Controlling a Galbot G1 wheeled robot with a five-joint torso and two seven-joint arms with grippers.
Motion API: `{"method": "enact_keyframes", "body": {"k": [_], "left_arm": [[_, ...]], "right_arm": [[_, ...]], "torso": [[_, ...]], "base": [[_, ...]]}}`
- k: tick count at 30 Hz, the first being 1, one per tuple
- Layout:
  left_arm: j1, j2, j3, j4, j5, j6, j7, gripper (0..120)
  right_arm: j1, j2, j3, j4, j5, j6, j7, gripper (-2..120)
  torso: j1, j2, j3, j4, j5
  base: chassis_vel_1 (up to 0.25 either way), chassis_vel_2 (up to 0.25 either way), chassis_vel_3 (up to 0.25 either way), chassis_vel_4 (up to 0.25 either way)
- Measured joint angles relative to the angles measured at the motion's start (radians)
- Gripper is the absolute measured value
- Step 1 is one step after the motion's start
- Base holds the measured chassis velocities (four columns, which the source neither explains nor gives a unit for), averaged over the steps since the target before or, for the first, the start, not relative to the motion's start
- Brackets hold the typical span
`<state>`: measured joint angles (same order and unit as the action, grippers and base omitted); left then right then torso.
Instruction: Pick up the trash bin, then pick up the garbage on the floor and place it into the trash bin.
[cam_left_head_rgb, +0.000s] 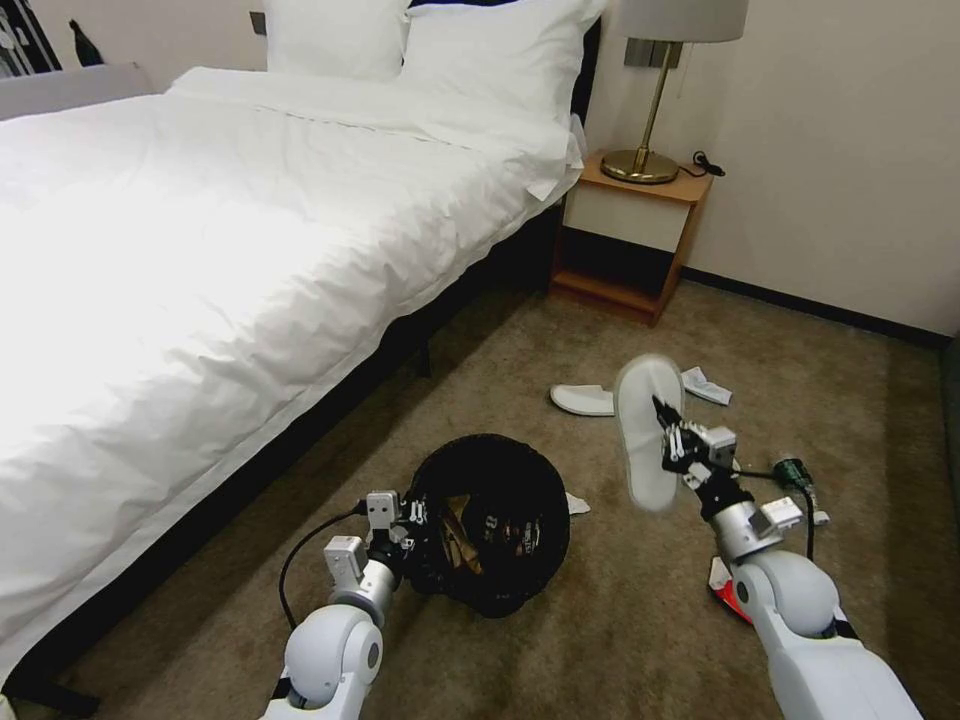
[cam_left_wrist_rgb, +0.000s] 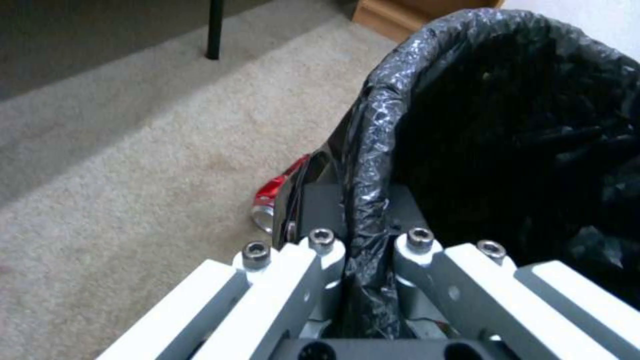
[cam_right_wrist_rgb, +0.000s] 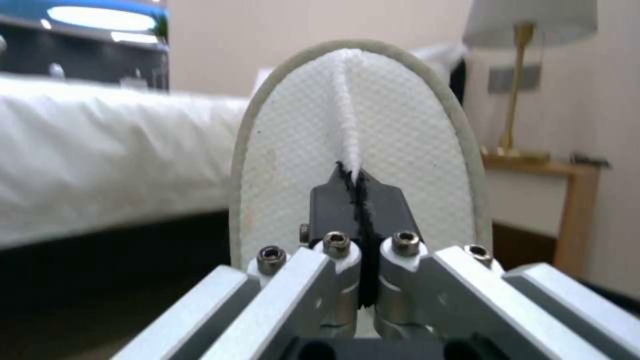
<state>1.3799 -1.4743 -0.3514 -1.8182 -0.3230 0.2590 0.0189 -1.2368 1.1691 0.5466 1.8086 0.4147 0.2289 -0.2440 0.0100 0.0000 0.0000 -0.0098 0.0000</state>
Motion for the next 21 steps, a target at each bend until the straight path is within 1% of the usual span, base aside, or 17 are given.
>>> {"method": "enact_keyframes", "body": {"k": [1,3,4,6,7,9,10,12,16,18,21], "left_arm": [[0.000,0.000,0.000,0.000,0.000,0.000,0.000,3],[0.000,-0.001,0.008,0.008,-0.009,0.008,0.000,3],[0.000,-0.001,0.008,0.008,-0.009,0.008,0.000,3],[-0.003,-0.001,0.016,0.019,-0.015,0.017,0.000,3],[-0.003,-0.001,0.016,0.019,-0.015,0.017,0.000,3],[-0.008,0.000,0.027,0.036,-0.025,0.042,0.000,2],[-0.008,0.000,0.027,0.036,-0.025,0.042,0.000,2],[-0.012,0.000,0.040,0.049,-0.041,0.064,0.000,0],[-0.019,0.000,0.049,0.058,-0.060,0.080,0.000,0],[-0.023,-0.002,0.061,0.067,-0.074,0.100,0.001,0],[-0.025,-0.003,0.069,0.067,-0.082,0.110,0.002,0]], "right_arm": [[0.000,0.000,0.000,0.000,0.000,0.000,0.000,0],[-0.002,-0.005,-0.004,0.055,0.009,-0.012,0.018,0],[-0.002,-0.005,-0.004,0.055,0.009,-0.012,0.018,0],[-0.006,-0.016,-0.006,0.102,0.016,-0.023,0.031,0],[-0.006,-0.016,-0.006,0.102,0.016,-0.023,0.031,0],[-0.013,-0.032,-0.008,0.165,0.026,-0.035,0.050,0],[-0.013,-0.032,-0.008,0.165,0.026,-0.035,0.050,0],[-0.025,-0.040,-0.012,0.222,0.031,-0.045,0.066,0],[-0.046,-0.039,-0.019,0.275,0.034,-0.056,0.076,0],[-0.075,-0.031,-0.031,0.331,0.032,-0.065,0.078,0],[-0.090,-0.024,-0.038,0.356,0.027,-0.067,0.078,0]], "torso": [[0.000,0.000,0.000,0.0000,0.0000],[0.000,0.000,0.000,0.0001,0.0002],[0.000,0.000,0.000,0.0001,0.0002],[0.000,0.000,0.000,0.0002,0.0002],[0.000,0.000,0.000,0.0002,0.0002],[0.000,0.000,0.000,0.0002,0.0003],[0.000,0.000,0.000,0.0002,0.0003],[0.000,0.000,0.000,0.0001,-0.0003],[0.000,0.000,0.000,0.0000,0.0001],[0.000,0.000,0.000,0.0000,0.0000],[0.000,0.000,0.000,0.0000,-0.0002]], "base": [[0.000,0.000,0.000,0.000],[0.000,0.000,0.000,0.000],[0.000,0.000,0.000,0.000],[0.000,0.000,0.000,0.000],[0.000,0.000,0.000,0.000],[0.000,0.000,0.000,0.000],[0.000,0.000,0.000,0.000],[0.000,0.000,0.000,0.000],[0.000,0.000,0.000,0.000],[0.000,0.000,0.000,0.000],[0.000,0.000,0.000,0.000]]}}
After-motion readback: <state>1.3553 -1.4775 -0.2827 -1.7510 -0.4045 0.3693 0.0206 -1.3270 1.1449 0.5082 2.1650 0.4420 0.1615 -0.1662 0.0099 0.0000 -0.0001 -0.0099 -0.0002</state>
